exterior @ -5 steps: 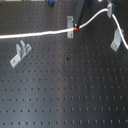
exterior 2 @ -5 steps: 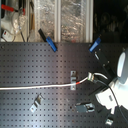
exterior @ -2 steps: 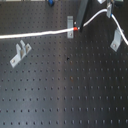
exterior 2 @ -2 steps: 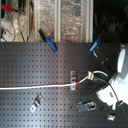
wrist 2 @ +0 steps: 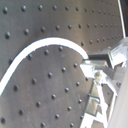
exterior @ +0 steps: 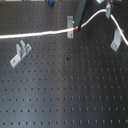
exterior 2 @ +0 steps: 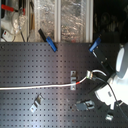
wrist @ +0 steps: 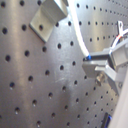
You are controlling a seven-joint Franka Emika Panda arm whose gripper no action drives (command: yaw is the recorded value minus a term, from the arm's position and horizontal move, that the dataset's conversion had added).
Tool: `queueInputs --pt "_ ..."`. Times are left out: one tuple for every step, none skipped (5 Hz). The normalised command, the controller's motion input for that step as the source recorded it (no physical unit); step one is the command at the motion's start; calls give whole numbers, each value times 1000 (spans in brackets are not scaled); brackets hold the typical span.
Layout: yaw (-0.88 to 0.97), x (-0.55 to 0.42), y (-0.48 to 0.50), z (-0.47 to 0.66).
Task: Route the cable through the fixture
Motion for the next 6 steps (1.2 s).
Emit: queueInputs --pt "146 -399 155 -14" --pt "163 -202 166 -13" --pt "191 -358 174 -28" --pt "129 -360 153 -38" --pt "0 16 7 -1" --pt "266 738 137 77"
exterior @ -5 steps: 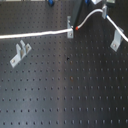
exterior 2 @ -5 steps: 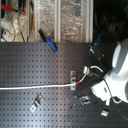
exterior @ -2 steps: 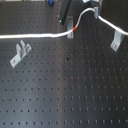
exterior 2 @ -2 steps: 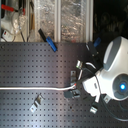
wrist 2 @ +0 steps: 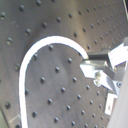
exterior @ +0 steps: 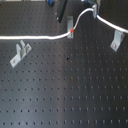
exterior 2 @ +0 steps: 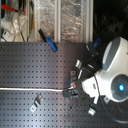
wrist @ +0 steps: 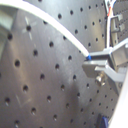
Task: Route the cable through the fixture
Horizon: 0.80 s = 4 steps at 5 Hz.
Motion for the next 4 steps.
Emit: queueInputs --pt "0 -16 -6 0" --pt "0 9 -27 0" --pt "9 204 -585 19" --pt "169 40 -37 0"
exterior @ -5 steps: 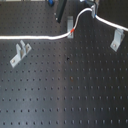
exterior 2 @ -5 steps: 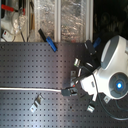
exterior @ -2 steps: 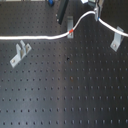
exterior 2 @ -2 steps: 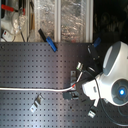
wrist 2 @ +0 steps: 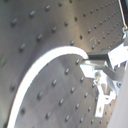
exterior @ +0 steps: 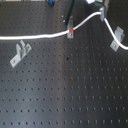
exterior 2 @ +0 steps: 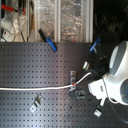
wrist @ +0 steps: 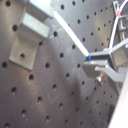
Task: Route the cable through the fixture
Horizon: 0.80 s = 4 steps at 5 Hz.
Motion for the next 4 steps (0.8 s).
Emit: queueInputs --pt "0 -11 -3 0" --pt "189 -175 425 26" --pt "397 -166 621 -1" --pt "0 -8 42 0"
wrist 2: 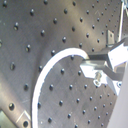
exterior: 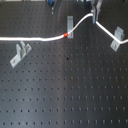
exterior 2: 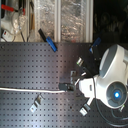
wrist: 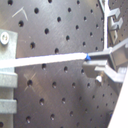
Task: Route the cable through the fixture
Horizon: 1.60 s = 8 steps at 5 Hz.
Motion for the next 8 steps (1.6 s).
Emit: queueInputs --pt "189 43 218 -477" --pt "169 -15 225 -963" --pt "0 29 1 1" --pt "0 454 -413 -388" --pt "0 445 -313 -174" --pt "114 542 -291 11" --pt "134 585 -301 15" --pt "131 610 -283 21"
